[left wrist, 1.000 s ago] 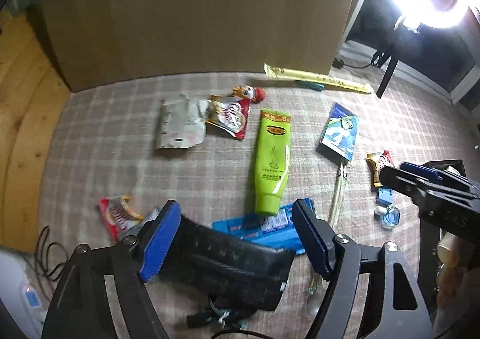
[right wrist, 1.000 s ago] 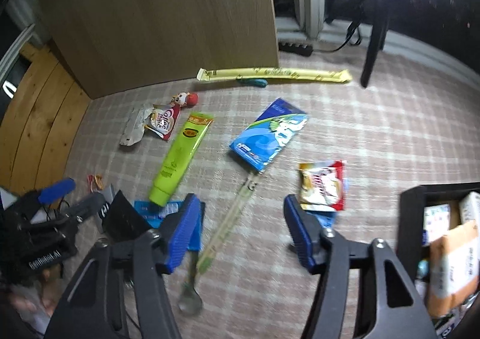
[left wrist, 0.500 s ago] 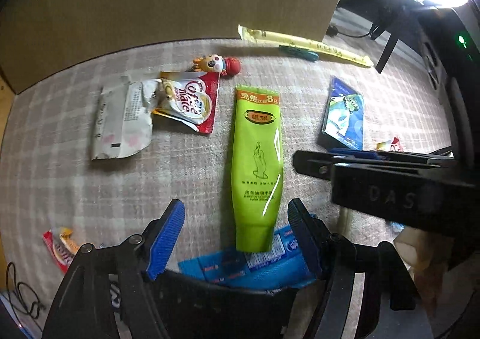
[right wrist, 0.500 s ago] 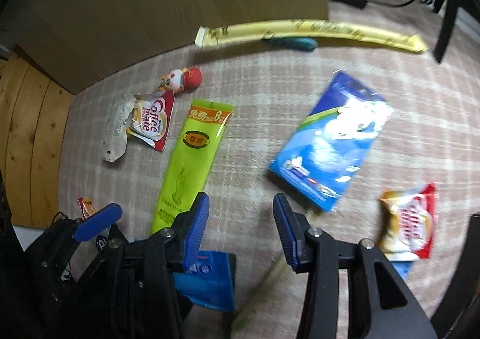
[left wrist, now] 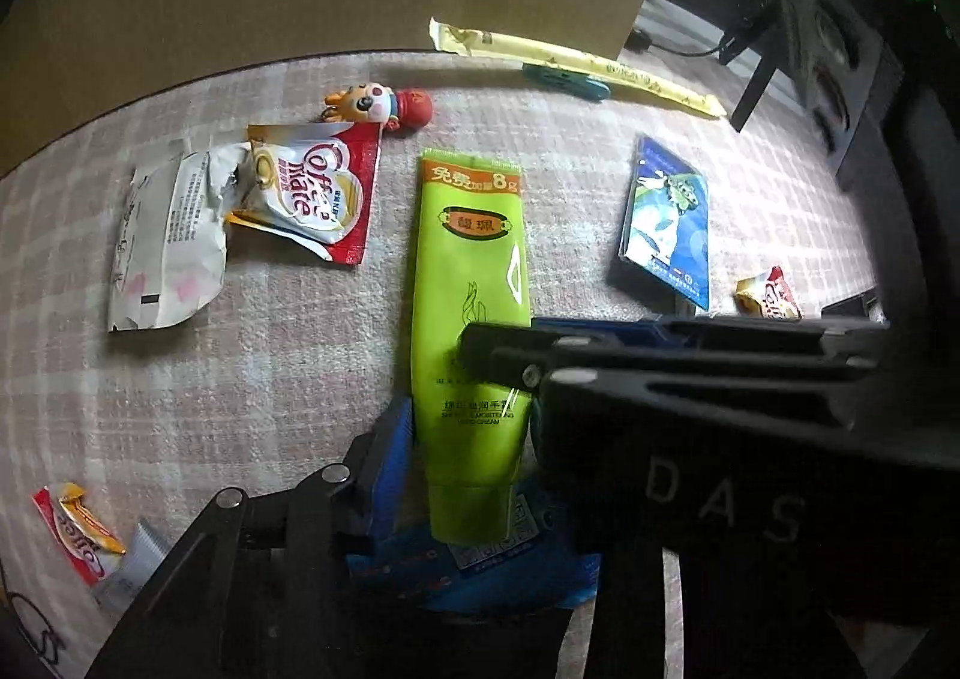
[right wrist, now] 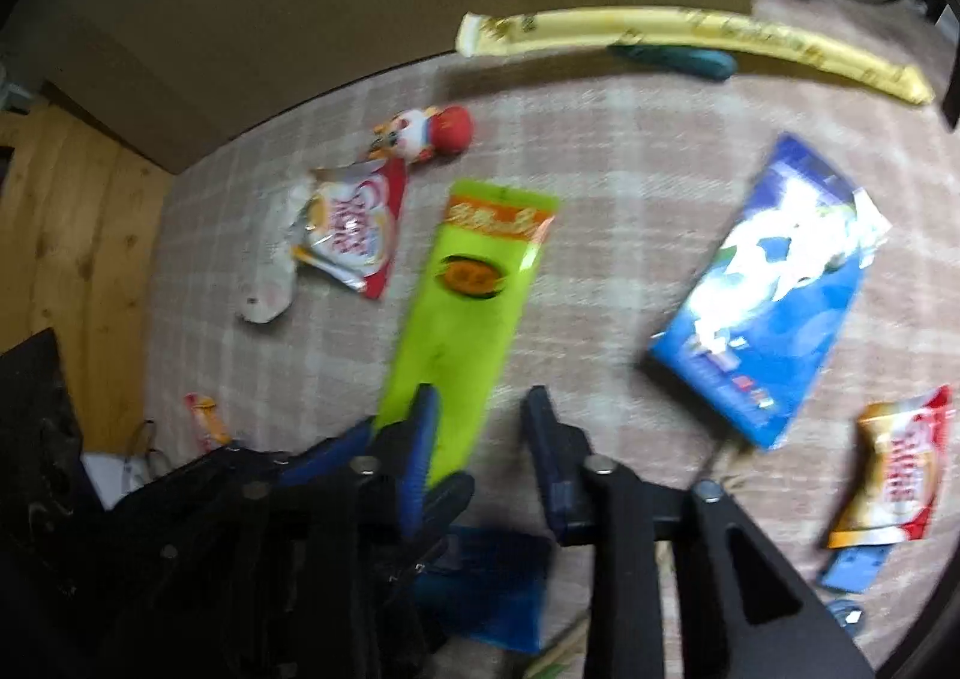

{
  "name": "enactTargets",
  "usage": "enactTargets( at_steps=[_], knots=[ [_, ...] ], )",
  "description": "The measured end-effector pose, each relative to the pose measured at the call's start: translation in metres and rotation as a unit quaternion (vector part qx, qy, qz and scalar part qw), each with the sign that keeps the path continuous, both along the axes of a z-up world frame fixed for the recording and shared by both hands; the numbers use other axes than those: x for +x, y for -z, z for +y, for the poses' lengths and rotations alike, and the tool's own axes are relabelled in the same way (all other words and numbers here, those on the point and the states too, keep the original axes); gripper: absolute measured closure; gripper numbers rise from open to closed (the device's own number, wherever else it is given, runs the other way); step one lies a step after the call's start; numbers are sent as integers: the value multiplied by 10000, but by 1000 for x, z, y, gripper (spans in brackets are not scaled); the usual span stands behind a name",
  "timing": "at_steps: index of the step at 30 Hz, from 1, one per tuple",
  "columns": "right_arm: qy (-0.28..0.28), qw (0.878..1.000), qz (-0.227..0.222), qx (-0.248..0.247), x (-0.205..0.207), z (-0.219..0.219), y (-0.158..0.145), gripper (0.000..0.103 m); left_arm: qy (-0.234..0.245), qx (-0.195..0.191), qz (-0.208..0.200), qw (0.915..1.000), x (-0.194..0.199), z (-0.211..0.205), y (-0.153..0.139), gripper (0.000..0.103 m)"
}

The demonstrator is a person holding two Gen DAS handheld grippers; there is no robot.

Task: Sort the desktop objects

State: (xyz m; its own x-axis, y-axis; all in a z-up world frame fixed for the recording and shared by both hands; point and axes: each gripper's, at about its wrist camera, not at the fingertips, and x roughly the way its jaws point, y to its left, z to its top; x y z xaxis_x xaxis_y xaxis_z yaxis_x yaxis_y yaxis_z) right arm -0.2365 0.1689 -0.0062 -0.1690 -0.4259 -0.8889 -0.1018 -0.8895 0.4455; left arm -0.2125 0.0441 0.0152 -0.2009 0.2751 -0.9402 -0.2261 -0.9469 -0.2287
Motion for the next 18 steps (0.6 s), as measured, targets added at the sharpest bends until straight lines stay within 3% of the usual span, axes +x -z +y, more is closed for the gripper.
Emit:
enactTargets(
  at_steps=[8,14,18],
  knots=[
    [195,9994,65,-264,17,7,-7,81,-146,240,1,9996,11,-7,-14,66],
    [319,9987,246,-310,40,24,-30,81,95,239,207,9995,25,15,-38,66],
    [433,9977,463,-239,60,57,-51,81,361,229,399,9983,37,35,-58,66]
  ],
)
